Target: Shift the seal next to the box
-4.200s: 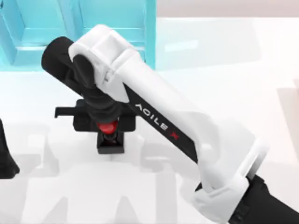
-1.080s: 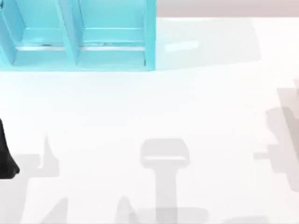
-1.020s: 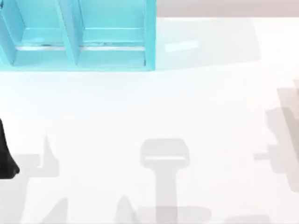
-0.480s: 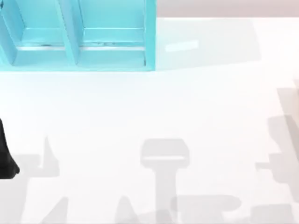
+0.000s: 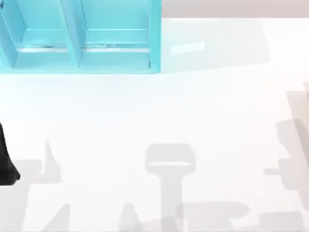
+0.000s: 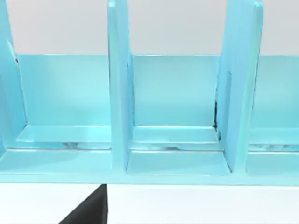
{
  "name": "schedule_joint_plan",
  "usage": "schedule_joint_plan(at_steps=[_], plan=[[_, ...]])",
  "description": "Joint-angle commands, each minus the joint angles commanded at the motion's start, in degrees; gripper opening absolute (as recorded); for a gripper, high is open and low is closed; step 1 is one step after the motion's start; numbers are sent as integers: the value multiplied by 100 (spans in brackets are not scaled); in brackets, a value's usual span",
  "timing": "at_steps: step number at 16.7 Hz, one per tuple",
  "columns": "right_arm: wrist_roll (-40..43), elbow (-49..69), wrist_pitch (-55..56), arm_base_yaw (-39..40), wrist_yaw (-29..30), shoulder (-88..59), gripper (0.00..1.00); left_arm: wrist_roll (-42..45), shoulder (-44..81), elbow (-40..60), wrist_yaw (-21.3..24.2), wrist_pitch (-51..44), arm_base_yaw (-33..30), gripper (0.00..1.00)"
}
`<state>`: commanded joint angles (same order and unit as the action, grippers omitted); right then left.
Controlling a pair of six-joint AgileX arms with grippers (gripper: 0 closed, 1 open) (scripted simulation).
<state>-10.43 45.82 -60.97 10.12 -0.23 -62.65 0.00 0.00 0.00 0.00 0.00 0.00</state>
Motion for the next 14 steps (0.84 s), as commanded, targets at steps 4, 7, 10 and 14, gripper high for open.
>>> schedule_joint_plan(at_steps=[4,7,10,14], plan=[[0,0,0,0,0,0,68,0,0,0,0,0,0,100],[0,0,0,0,0,0,90,0,0,0,0,0,0,100],[0,0,0,0,0,0,100,0,0,0,0,0,0,100],[0,0,0,0,0,0,100,0,0,0,0,0,0,100]])
